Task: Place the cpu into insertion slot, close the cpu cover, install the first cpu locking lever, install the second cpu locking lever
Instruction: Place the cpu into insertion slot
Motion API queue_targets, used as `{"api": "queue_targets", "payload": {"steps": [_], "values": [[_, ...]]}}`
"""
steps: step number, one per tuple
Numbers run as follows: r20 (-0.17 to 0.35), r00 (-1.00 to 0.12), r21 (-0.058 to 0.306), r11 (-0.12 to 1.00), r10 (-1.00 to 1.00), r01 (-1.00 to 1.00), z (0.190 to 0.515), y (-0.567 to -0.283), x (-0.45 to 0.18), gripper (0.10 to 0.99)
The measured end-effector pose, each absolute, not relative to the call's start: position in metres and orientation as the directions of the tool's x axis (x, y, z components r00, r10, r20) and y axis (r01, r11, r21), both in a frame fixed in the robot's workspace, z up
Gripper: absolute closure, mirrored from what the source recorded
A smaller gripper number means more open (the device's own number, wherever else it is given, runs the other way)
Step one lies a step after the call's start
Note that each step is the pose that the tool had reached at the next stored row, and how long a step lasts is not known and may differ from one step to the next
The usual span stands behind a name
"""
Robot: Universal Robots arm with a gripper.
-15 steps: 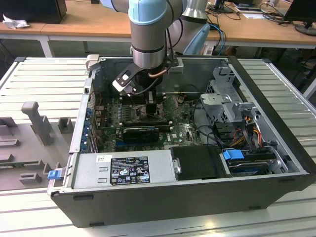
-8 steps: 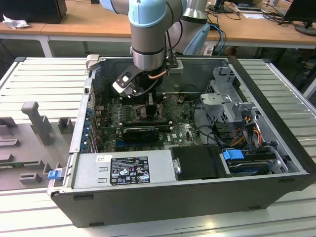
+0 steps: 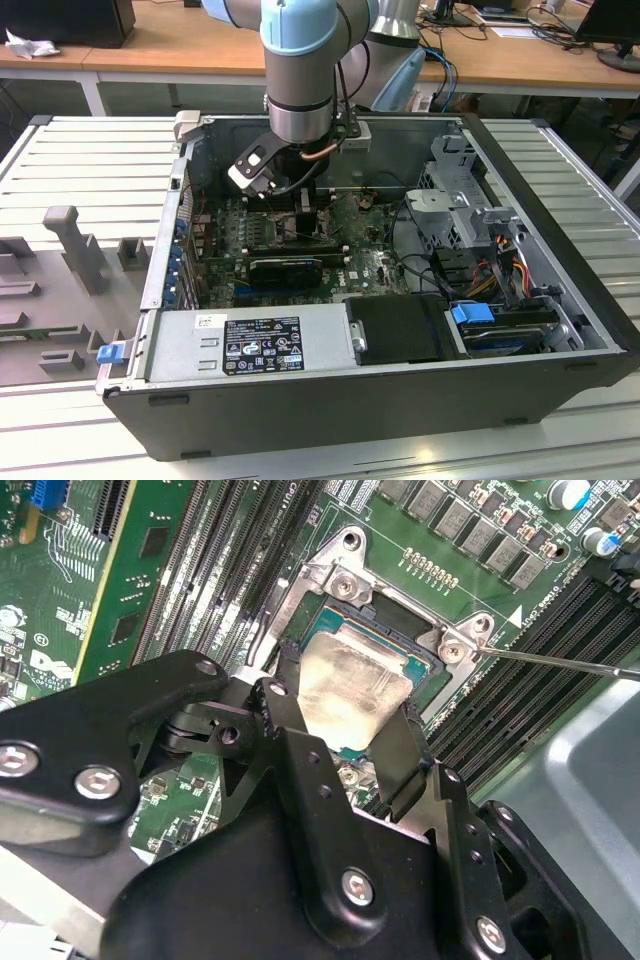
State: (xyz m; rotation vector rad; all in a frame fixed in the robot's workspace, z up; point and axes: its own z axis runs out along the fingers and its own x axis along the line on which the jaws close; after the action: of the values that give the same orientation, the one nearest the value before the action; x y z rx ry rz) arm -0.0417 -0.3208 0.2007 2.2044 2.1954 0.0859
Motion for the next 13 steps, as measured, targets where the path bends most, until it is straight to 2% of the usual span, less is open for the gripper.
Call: {"api": "queue_targets", "payload": {"steps": [2,3,13], "values": [[0.019,0.004,0.06,-0.005,1.0,0.998,0.2005,-0.3207,-0.0417,0.549],[0.019,0.004,0.06,-0.005,1.0,0.998,0.2006,-0.3207,-0.0417,0.482],[0.023,0.0,0.059,-0.002,1.0,0.998,0.2001,-0.3176,-0.0413,0.482]]}}
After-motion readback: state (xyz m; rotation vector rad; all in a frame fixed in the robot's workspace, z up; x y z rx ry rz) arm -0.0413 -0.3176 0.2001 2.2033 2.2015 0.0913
